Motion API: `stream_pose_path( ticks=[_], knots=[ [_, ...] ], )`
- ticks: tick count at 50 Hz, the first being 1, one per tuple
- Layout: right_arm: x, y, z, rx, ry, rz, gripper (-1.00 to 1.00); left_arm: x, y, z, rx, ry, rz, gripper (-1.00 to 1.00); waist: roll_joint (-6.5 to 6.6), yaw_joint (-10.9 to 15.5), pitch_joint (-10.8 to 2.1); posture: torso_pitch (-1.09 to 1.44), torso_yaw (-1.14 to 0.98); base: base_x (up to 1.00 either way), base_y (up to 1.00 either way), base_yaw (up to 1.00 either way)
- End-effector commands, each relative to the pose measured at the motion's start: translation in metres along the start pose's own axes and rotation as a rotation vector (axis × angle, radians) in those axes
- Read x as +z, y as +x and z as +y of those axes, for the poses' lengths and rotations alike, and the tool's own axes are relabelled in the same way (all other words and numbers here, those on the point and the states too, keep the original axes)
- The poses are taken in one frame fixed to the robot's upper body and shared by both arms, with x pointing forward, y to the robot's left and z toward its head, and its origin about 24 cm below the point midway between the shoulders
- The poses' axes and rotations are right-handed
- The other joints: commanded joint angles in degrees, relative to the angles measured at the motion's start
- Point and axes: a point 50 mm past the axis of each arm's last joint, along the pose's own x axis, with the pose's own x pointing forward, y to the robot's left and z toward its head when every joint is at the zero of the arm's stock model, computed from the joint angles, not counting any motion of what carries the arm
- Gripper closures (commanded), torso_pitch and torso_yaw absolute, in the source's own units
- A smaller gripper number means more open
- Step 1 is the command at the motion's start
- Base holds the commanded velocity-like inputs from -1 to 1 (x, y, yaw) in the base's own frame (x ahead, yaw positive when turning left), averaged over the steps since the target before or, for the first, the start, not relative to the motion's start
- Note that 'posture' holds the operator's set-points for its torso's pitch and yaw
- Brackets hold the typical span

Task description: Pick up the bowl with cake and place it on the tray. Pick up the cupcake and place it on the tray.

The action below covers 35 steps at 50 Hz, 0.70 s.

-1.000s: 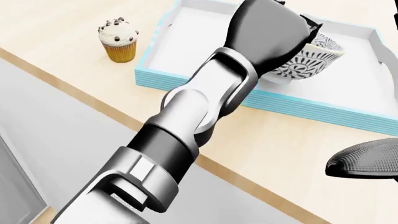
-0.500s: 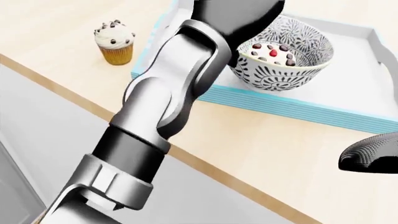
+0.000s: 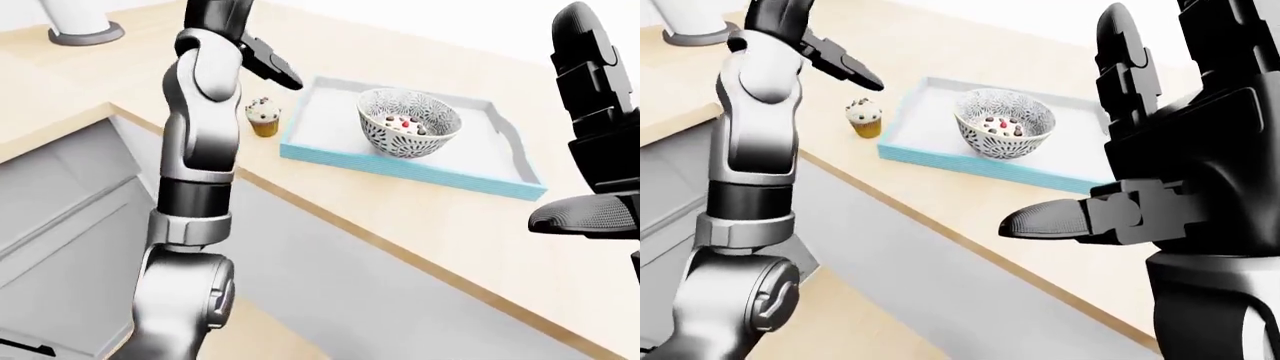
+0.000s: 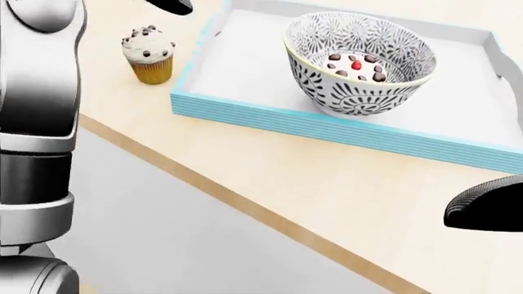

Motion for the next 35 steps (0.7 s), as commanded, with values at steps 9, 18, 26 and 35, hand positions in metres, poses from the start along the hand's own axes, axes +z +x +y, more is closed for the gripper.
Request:
stream_pose_path(
  ticks=[9, 18, 26, 35],
  knots=[
    [0.007, 0.002, 0.000, -0.008, -0.003, -0.050, -1.00, -0.021, 0.001, 0.037, 0.012, -0.264, 0.045, -1.00, 0.36, 0.04, -1.50, 0.00, 0.00, 0.00, 0.00, 0.00],
    [0.008, 0.002, -0.001, -0.013, -0.003, -0.053, -1.00, -0.047, -0.002, 0.045, -0.053, -0.381, 0.105, -1.00, 0.61, 0.07, -1.51, 0.00, 0.00, 0.00, 0.00, 0.00],
    [0.006, 0.001, -0.003, -0.021, -0.001, -0.052, -1.00, -0.060, -0.009, 0.041, -0.123, -0.378, 0.148, -1.00, 0.75, 0.01, -1.64, 0.00, 0.00, 0.00, 0.00, 0.00],
    [0.006, 0.001, -0.002, -0.023, 0.000, -0.051, -1.00, -0.077, -0.009, 0.032, -0.176, -0.354, 0.189, -1.00, 0.81, 0.00, -1.76, 0.00, 0.00, 0.00, 0.00, 0.00]
  ],
)
